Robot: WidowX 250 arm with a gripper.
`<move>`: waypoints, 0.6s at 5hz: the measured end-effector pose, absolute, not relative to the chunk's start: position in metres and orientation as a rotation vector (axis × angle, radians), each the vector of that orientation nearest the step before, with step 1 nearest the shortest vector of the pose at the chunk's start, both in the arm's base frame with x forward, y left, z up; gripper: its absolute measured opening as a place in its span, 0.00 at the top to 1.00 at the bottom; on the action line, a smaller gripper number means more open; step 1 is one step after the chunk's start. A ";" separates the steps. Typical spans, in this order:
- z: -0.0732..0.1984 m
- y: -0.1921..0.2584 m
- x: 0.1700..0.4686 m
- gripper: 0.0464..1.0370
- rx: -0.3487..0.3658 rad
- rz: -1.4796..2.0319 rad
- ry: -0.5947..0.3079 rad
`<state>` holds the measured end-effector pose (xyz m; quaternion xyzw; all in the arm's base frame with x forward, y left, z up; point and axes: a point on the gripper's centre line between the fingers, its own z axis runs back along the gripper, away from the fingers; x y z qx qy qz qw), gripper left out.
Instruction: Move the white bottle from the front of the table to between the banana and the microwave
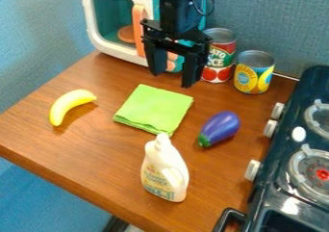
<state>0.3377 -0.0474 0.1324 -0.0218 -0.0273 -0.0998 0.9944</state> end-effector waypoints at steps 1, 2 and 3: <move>0.122 -0.047 0.335 0.04 -0.043 -0.199 -0.021; 0.122 -0.047 0.326 0.04 -0.045 -0.198 -0.036; 0.146 -0.050 0.314 0.04 -0.058 -0.205 -0.100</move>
